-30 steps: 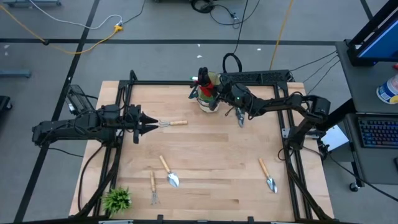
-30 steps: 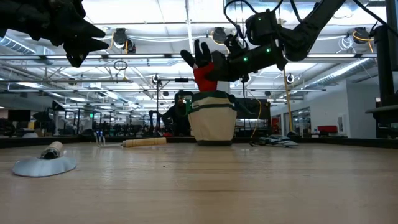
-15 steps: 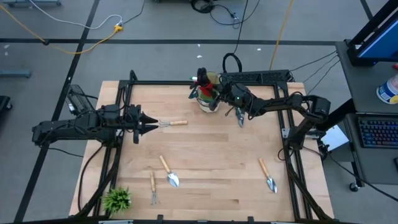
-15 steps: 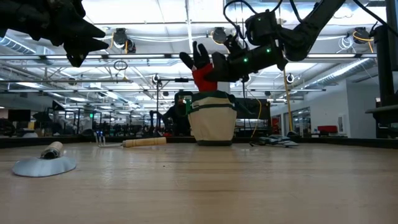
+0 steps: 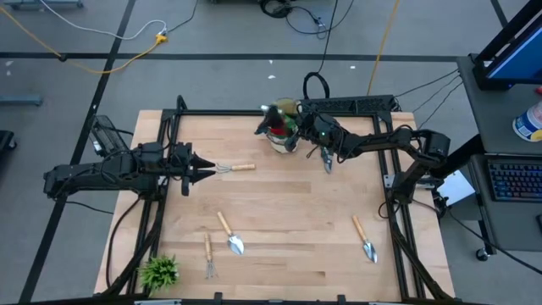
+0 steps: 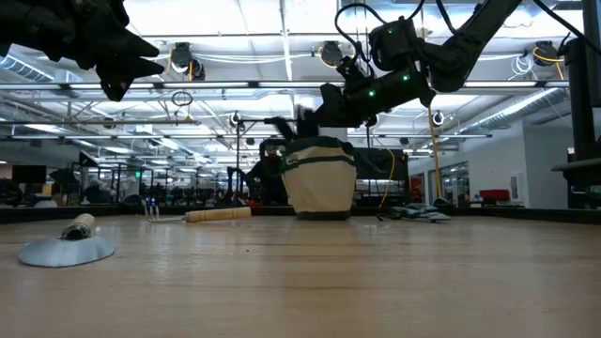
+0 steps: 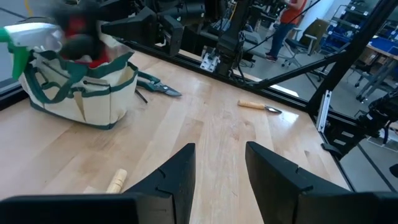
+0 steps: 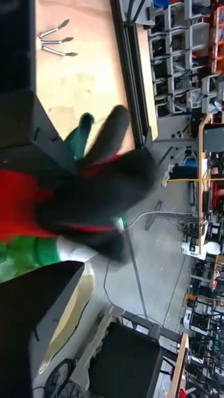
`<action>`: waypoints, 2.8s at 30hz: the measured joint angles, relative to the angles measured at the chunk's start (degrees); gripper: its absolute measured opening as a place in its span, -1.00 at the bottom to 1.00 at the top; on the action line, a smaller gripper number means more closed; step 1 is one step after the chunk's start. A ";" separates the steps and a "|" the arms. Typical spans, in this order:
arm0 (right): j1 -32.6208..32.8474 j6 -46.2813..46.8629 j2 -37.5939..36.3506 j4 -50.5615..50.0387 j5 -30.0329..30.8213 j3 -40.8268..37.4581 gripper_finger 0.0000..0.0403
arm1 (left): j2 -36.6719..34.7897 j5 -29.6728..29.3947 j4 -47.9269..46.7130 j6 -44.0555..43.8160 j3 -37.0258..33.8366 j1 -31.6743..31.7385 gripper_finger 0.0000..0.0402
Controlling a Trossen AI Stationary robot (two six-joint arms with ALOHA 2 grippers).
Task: Pick & Place Garden tools in Gardening bag
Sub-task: Put the green shears into the gardening bag
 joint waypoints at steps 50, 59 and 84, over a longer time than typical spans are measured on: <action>-1.84 16.35 -27.93 -74.42 7.13 -0.04 -0.03 | -0.02 -0.02 0.02 0.46 0.00 -0.01 -0.28; -6.74 23.66 -22.27 -73.47 2.80 -0.04 -0.03 | 0.00 -0.04 0.02 0.11 0.00 -0.02 -0.28; -12.46 30.27 -8.82 -67.72 2.54 -0.02 -0.02 | 0.00 -0.02 0.02 -0.98 0.00 -0.02 -0.28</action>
